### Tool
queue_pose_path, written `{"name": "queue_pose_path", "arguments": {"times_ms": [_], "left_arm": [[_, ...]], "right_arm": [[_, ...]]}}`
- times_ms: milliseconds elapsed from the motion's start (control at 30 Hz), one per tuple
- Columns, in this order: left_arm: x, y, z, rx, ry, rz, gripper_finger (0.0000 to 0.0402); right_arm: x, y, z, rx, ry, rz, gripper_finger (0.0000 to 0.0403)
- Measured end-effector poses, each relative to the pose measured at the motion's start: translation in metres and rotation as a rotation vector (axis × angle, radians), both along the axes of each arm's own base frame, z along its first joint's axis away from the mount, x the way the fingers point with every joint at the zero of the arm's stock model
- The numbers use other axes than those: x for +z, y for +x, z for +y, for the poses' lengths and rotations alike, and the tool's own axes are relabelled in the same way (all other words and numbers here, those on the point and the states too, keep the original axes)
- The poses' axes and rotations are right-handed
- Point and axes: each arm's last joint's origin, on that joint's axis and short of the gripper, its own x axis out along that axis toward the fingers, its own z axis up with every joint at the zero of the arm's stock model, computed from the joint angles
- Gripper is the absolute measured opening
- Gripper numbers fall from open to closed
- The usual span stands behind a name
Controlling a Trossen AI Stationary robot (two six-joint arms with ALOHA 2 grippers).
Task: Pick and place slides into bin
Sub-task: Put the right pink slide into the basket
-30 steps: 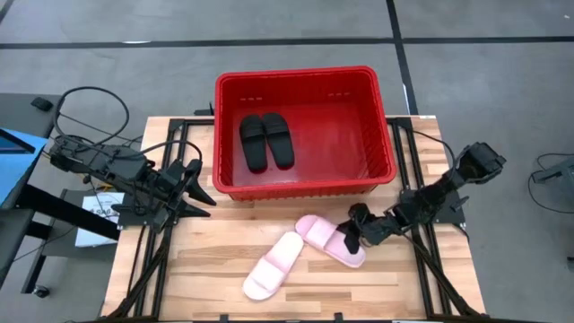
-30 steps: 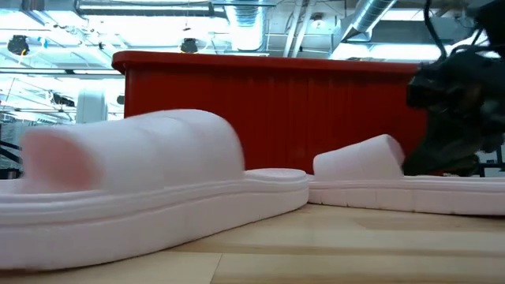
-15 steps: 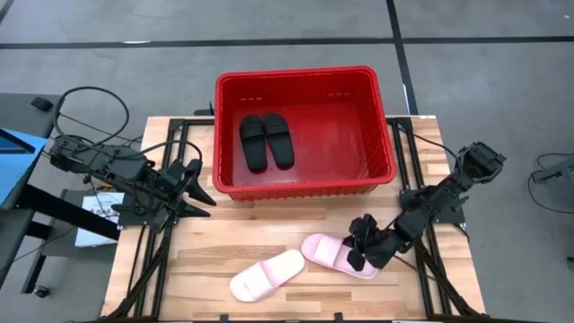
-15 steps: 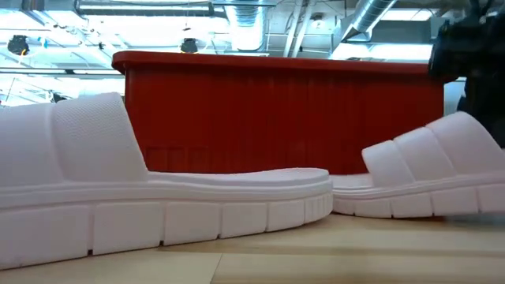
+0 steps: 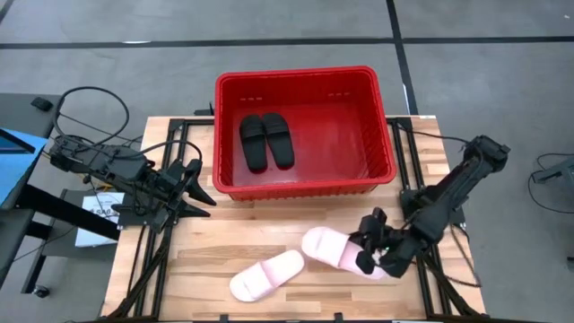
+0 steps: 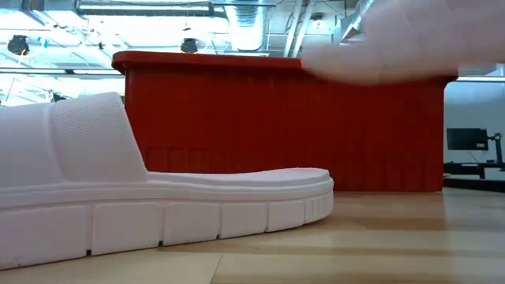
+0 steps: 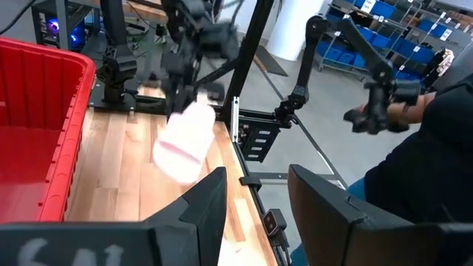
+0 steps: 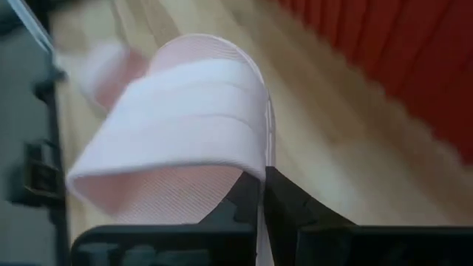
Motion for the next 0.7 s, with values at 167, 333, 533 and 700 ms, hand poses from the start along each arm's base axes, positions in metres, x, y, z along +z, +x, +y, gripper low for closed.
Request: {"name": "queue_pose_path", "arguments": {"times_ms": [167,333,533,700], "left_arm": [[0.000,0.000,0.000,0.000,0.000,0.000,0.0136],[0.000,0.000,0.000,0.001,-0.001,-0.001,0.0136],[0.000,0.000,0.000,0.000,0.010,-0.005,0.0136],[0.001,0.000,0.000,-0.005,0.040,-0.026,0.0136]], "right_arm": [[0.058,0.001,-0.002,0.002,-0.079,-0.173,0.0000],[0.108,0.009,-0.017,-0.050,-0.202,-0.302,0.0000],[0.150,0.024,-0.065,-0.211,-0.321,-0.345,0.0000],[0.164,0.026,-0.118,-0.407,-0.337,-0.350,0.0000]]}}
